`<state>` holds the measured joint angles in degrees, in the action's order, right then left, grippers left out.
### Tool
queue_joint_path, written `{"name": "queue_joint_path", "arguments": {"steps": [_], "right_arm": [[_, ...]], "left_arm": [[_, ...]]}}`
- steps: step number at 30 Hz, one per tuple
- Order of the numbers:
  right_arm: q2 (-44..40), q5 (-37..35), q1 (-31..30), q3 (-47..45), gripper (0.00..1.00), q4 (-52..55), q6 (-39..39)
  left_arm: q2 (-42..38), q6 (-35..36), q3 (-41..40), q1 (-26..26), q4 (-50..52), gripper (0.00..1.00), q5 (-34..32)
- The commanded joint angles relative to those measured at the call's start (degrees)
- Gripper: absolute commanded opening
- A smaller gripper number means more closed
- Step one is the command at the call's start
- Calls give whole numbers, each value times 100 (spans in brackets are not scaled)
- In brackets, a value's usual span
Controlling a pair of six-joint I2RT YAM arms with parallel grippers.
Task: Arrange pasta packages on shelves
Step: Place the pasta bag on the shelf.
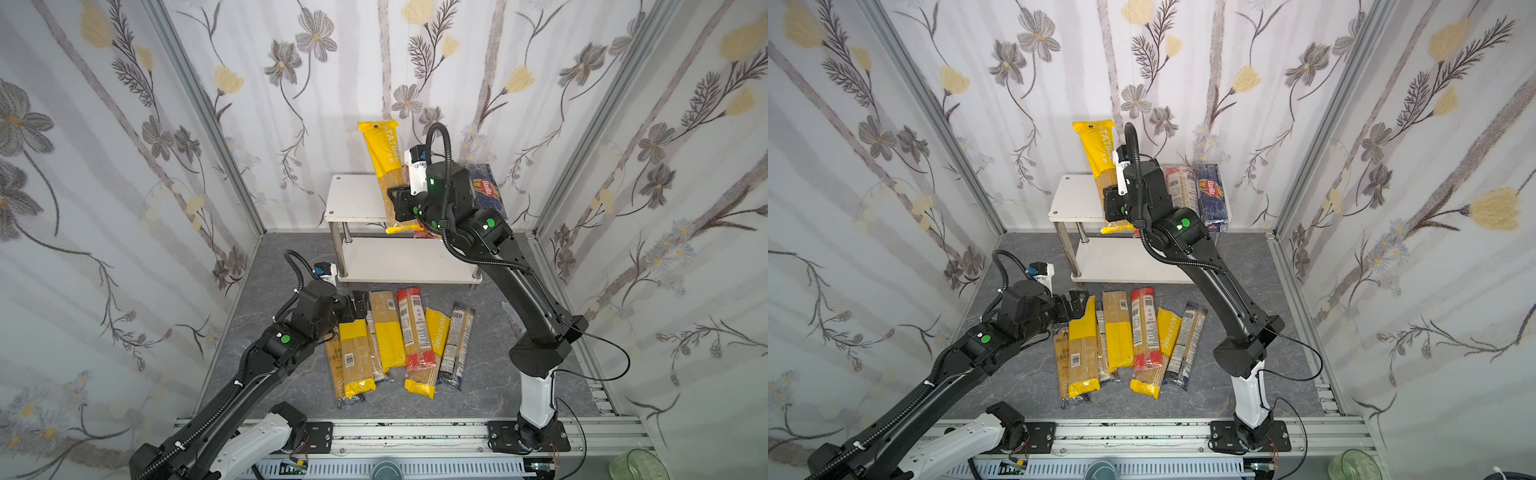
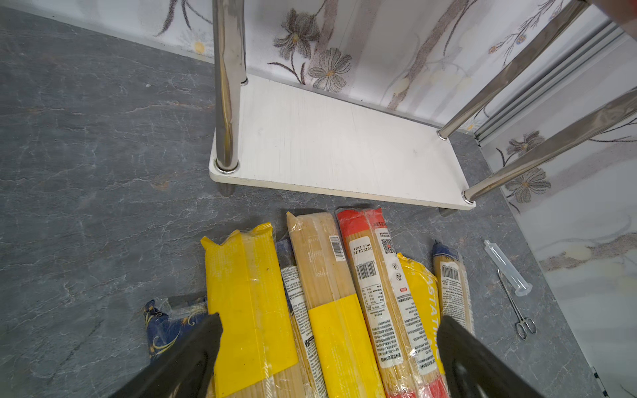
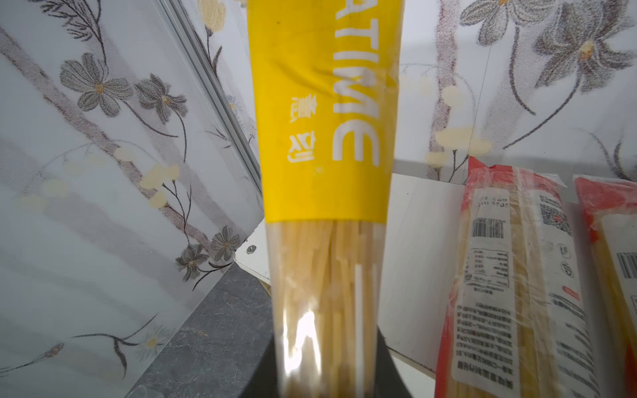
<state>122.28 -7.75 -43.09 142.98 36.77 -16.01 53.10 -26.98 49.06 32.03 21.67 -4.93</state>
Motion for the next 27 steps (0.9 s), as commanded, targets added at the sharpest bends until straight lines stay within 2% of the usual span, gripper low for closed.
{"name": "queue_joint_path", "arguments": {"steps": [1,6,15,22,27], "right_arm": [[122,88,127,73,0,-1161,-205],[340,151,291,72,0,-1127,-332],[571,-155,483,80,1,-848,-377],[588,-636,625,78,14,-496,-368],[595,-595,653,75,27,-432,-341]], "left_arm": [[42,93,58,-13,-10,100,-75],[142,179,46,-21,-14,100,-108],[227,238,129,-35,-18,100,-54],[157,294,129,-50,-5,100,-44],[116,283,96,-57,-8,100,-25]]}}
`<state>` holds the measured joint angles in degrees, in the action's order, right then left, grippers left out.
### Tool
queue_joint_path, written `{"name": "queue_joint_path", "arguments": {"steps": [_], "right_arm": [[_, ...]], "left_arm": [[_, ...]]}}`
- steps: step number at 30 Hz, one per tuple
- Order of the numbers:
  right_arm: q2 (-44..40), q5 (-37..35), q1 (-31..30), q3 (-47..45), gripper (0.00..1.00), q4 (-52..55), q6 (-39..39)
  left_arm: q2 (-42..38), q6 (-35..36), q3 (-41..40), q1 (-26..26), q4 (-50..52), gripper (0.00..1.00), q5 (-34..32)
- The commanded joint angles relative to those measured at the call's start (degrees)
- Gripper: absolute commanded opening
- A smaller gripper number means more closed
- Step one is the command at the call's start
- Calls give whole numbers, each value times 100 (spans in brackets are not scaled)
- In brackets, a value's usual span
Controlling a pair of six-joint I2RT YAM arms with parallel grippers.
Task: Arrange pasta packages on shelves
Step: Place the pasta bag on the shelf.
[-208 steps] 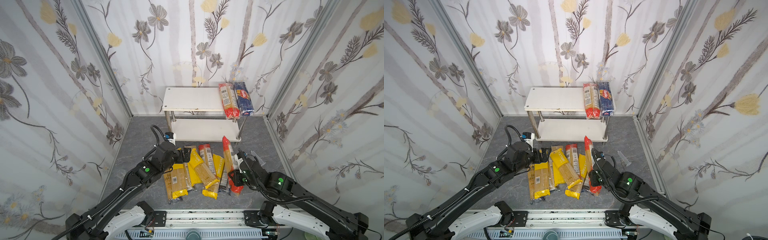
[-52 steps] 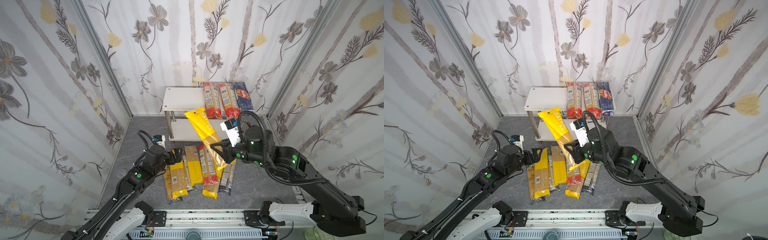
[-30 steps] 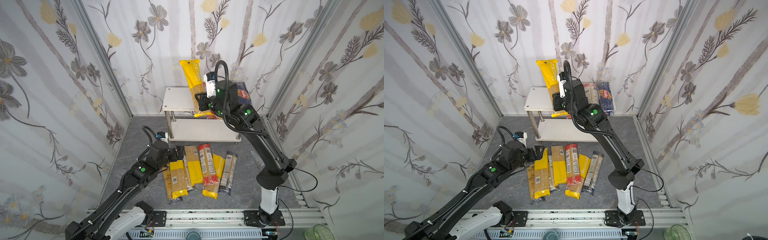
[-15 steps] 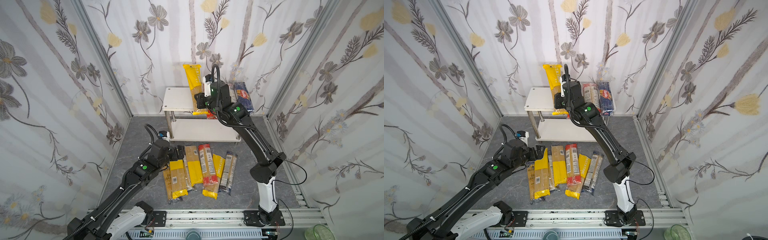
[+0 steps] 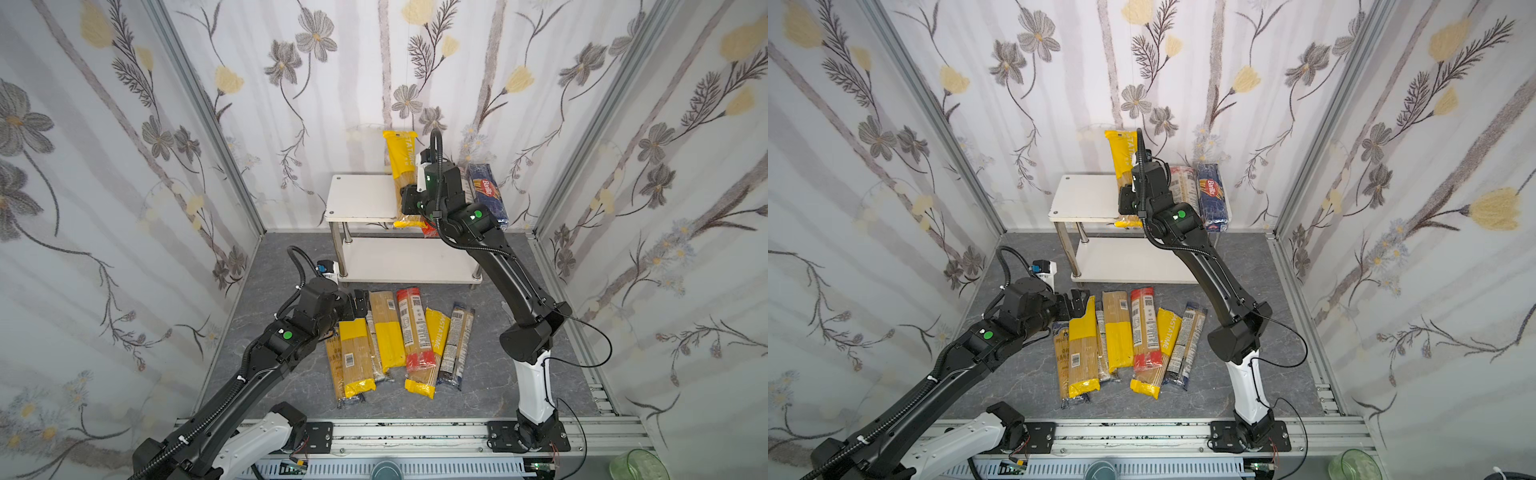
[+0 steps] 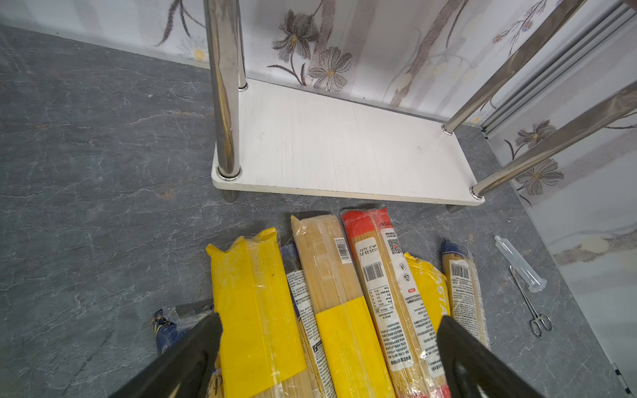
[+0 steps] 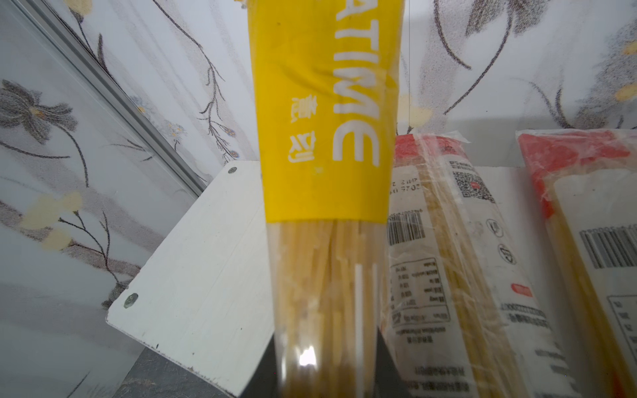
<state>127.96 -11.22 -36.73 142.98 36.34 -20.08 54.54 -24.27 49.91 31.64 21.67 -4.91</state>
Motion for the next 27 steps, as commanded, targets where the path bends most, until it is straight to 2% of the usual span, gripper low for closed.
{"name": "queue_joint_path", "arguments": {"steps": [1,7,13,21,27], "right_arm": [[27,-227,13,74,33,-386,74],[96,-178,3,79,62,-296,83],[72,-144,-14,75,66,-241,106],[-358,-168,-290,77,94,-160,761],[-787,-186,-410,56,100,88,839]], "left_arm": [[-32,17,18,-13,-13,100,-38],[-55,19,-13,-30,-7,100,-27],[-163,15,-82,-48,-5,100,-37],[-218,29,-55,-57,-17,100,51],[-333,15,-78,-79,-40,100,285]]}}
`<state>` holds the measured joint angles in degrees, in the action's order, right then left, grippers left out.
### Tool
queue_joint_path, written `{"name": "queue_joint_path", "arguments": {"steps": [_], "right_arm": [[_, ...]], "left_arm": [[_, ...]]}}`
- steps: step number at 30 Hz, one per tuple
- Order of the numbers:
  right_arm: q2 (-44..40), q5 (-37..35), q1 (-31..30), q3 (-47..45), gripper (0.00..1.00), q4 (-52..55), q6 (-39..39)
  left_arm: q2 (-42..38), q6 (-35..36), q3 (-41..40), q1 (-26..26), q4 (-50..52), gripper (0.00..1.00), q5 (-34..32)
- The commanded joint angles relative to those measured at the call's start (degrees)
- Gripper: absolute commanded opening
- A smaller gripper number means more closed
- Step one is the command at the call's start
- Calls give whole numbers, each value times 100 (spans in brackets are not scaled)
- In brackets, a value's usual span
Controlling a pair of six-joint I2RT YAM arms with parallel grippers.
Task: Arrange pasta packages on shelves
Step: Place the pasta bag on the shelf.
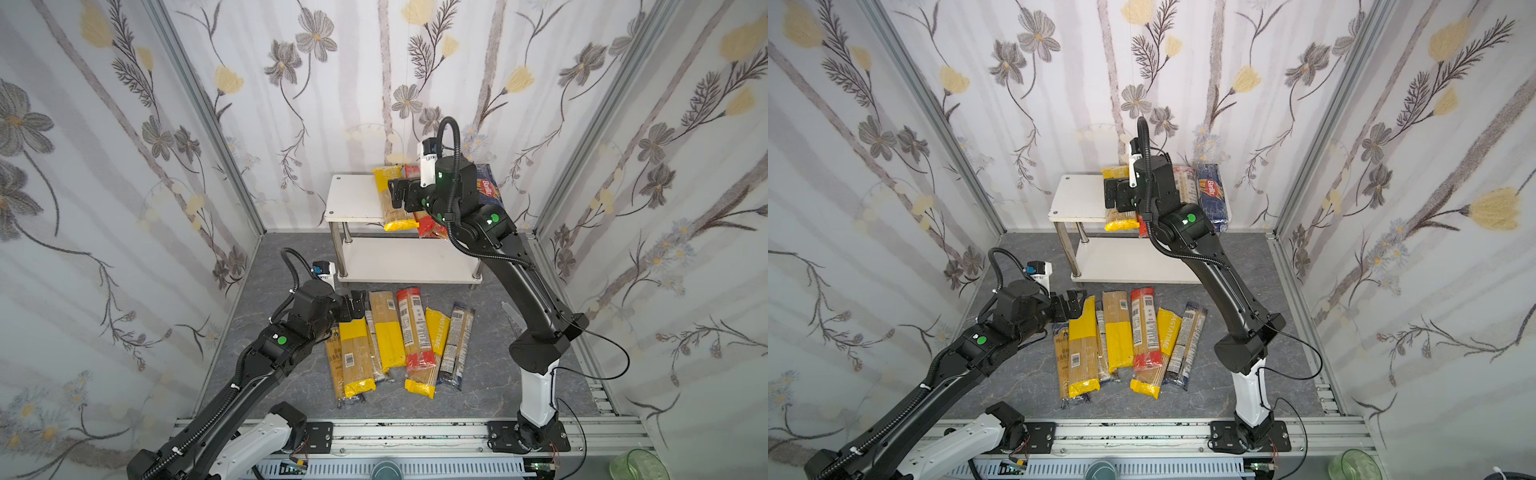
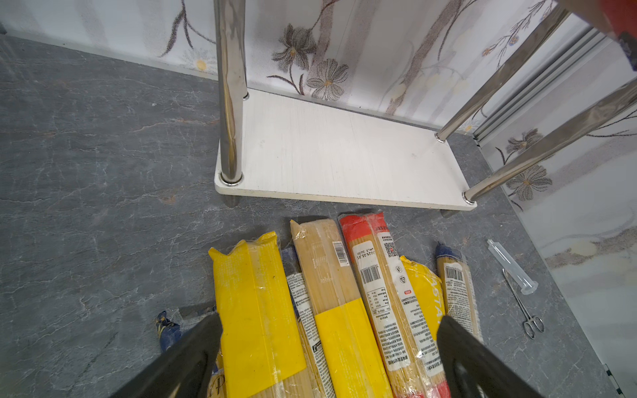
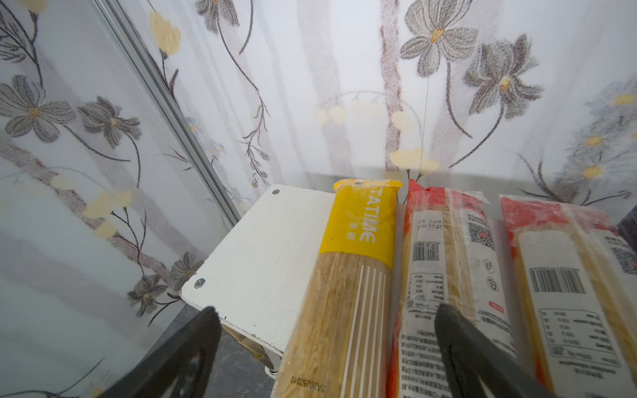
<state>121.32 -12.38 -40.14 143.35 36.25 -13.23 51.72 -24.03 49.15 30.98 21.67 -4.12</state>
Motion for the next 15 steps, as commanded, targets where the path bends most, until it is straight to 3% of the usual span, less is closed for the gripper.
{"name": "queue_joint_path", "arguments": {"steps": [1,5,8,15], "right_arm": [[-183,-141,-117,10,100,179,176],[-574,-480,-397,-256,100,403,274],[-1083,-707,-628,-979,100,326,285],[-2936,-813,-1068,-3833,100,-538,-98]], "left_arm": [[-78,-14,-23,-13,-61,100,308],[-199,-52,-143,-15,-249,100,614],[-288,-305,-247,-20,-371,100,641],[-728,-851,-652,-35,-858,100,726]]}}
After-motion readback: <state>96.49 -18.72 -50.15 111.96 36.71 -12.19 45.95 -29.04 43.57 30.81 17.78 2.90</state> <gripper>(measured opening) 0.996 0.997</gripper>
